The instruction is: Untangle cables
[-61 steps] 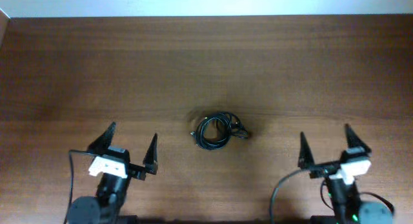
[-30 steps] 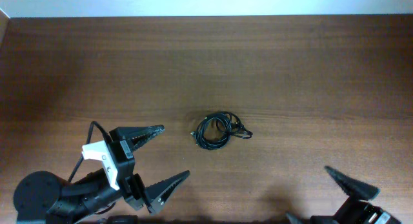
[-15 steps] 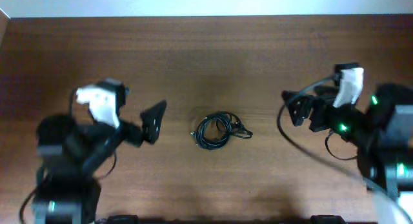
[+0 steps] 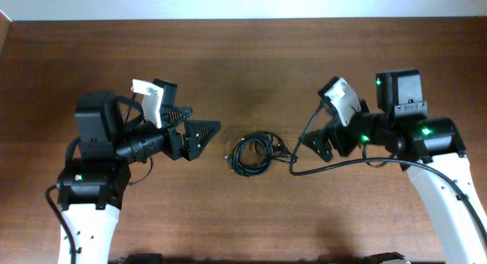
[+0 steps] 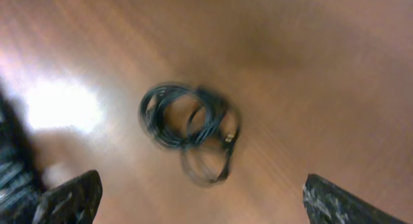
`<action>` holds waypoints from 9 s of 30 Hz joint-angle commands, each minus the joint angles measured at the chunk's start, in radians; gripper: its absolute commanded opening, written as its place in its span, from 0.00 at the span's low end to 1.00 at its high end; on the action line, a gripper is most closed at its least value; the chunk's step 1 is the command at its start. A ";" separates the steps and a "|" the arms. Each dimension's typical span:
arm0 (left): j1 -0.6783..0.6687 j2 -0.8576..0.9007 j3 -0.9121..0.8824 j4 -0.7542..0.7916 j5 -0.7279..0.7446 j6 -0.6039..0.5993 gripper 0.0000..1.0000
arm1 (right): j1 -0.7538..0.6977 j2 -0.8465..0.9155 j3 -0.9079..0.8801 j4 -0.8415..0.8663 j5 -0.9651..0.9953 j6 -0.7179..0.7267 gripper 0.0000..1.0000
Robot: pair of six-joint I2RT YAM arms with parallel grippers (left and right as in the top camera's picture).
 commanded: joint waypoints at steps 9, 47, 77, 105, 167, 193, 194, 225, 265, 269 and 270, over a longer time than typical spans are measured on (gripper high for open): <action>-0.005 -0.002 0.008 -0.010 0.045 0.020 0.99 | 0.032 0.225 0.014 0.144 -0.010 -0.117 0.88; -0.005 -0.002 0.008 -0.027 0.045 0.020 0.99 | 0.188 0.581 0.089 0.185 -0.250 -0.715 0.04; -0.005 -0.002 0.008 -0.070 -0.294 -0.457 0.99 | 0.189 0.576 0.596 0.104 -0.630 -0.144 0.04; -0.004 0.095 0.008 0.071 -0.385 -0.571 0.00 | 0.208 0.575 0.596 0.143 -0.536 -0.113 0.04; -0.082 0.108 0.008 0.172 -0.176 -0.882 0.03 | 0.332 0.575 0.596 -0.262 -0.246 -0.870 0.27; -0.080 0.108 0.008 -0.017 -0.336 -0.636 0.66 | 0.031 0.395 0.597 0.081 -0.412 -0.291 0.04; -0.080 0.108 0.008 -0.016 -0.335 -0.594 0.71 | 0.031 0.389 0.597 0.109 -0.445 -0.262 0.04; -0.083 0.108 0.008 0.422 -0.185 -0.356 0.99 | 0.254 0.393 0.593 0.509 -0.480 0.439 0.04; -0.151 0.092 0.066 0.317 -0.485 -0.293 0.98 | 0.044 0.550 0.591 0.030 -0.694 -0.210 0.37; -0.137 0.082 0.114 0.316 -0.460 -0.293 0.98 | 0.092 0.550 0.591 0.007 -0.594 -0.251 0.37; -0.137 0.082 0.120 0.316 -0.439 -0.293 0.98 | 0.108 0.551 0.589 -0.002 -0.540 -0.251 0.36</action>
